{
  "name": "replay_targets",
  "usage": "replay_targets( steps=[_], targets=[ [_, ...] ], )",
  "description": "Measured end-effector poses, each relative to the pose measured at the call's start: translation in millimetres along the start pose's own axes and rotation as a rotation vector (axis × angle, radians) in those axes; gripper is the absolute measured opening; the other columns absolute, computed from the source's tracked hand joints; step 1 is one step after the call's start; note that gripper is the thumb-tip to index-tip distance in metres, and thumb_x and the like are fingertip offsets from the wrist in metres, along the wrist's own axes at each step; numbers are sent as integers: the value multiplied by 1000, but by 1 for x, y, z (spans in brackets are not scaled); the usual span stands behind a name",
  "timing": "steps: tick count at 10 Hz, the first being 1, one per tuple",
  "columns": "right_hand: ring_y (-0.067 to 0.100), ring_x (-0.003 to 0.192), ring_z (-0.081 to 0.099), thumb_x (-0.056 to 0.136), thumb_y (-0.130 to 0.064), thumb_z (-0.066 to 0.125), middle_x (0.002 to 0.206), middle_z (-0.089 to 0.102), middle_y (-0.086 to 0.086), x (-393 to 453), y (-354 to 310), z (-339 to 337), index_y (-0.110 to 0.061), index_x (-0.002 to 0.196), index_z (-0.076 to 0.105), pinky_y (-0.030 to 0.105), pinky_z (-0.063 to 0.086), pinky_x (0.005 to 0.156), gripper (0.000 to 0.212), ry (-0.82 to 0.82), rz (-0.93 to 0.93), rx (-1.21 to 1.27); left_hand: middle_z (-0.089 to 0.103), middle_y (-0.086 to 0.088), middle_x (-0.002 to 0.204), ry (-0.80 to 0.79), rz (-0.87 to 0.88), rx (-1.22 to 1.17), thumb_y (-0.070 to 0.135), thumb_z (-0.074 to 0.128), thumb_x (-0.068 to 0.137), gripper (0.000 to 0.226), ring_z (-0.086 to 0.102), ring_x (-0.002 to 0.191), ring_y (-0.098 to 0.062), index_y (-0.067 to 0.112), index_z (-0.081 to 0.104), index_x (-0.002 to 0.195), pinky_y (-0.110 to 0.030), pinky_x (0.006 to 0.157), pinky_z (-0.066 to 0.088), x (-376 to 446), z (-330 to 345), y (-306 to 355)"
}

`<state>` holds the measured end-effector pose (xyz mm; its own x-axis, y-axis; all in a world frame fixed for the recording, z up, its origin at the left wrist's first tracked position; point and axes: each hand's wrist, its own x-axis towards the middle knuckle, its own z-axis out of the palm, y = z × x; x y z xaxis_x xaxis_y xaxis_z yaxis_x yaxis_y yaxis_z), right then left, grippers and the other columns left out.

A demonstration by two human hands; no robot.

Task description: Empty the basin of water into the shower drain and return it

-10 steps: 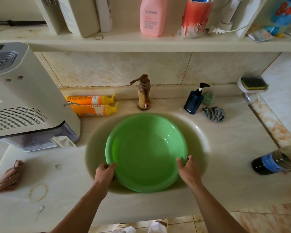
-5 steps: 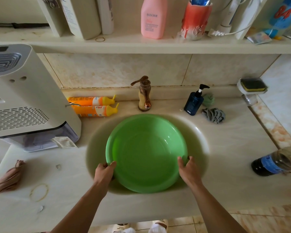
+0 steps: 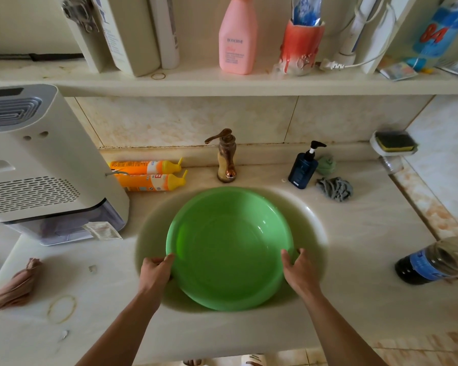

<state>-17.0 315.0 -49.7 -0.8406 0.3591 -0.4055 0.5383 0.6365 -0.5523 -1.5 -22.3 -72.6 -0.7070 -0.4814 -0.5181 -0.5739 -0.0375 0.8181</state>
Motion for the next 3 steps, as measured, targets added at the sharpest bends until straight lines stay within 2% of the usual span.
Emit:
replay_targets(
  steps=[1, 2, 3],
  targets=[
    [38, 125, 52, 94, -52, 43, 147, 42, 23, 2, -1, -4, 2, 149, 16, 42, 42, 104, 82, -71, 12, -43, 50, -10, 58, 11, 14, 20, 35, 67, 73, 29, 53, 62, -22, 8, 58, 65, -50, 72, 58, 4, -5, 8],
    [35, 133, 45, 93, -52, 46, 150, 38, 22, 4, 1, -9, 2, 150, 12, 40, 39, 107, 86, -90, -15, -65, 52, -12, 62, 16, 32, 8, 35, 68, 75, 31, 53, 62, -22, 7, 58, 65, -51, 75, 57, 10, -7, 7],
    [35, 133, 45, 93, -53, 45, 152, 36, 22, 6, 0, -13, 1, 151, 9, 40, 38, 107, 87, -91, -24, -82, 56, -13, 61, 47, 51, 23, 29, 69, 83, 32, 57, 61, -23, 4, 61, 65, -52, 76, 58, 9, -7, 11]
  ],
)
